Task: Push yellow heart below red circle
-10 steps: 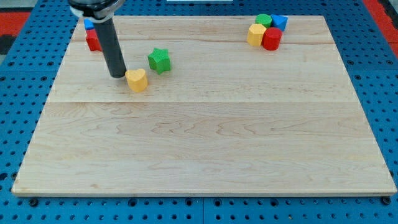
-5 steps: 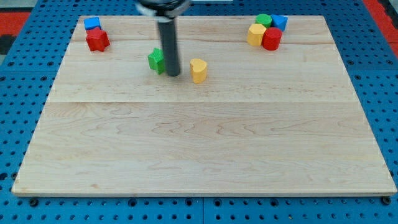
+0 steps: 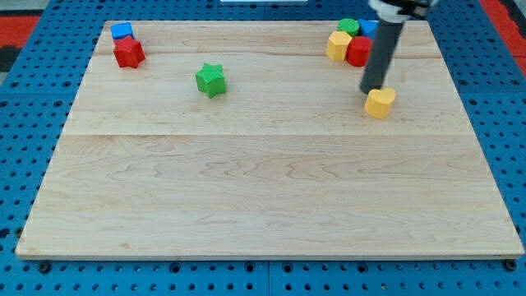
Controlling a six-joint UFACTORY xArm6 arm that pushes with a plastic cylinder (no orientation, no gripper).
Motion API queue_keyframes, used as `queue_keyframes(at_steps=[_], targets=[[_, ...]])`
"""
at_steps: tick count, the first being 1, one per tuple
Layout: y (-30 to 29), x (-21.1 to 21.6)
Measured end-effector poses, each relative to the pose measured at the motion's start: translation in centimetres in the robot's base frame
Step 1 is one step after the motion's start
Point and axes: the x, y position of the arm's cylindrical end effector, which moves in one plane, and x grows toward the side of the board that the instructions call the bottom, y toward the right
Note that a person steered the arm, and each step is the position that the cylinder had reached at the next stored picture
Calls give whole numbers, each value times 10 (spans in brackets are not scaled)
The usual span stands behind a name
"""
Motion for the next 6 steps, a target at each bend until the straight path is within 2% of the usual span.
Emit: queue_keyframes(at_steps=[1,2,3,4,5,6], targets=[[-73,16],[-152,49],[-250,37],[-291,-24],[-229,-29],[-157,1]])
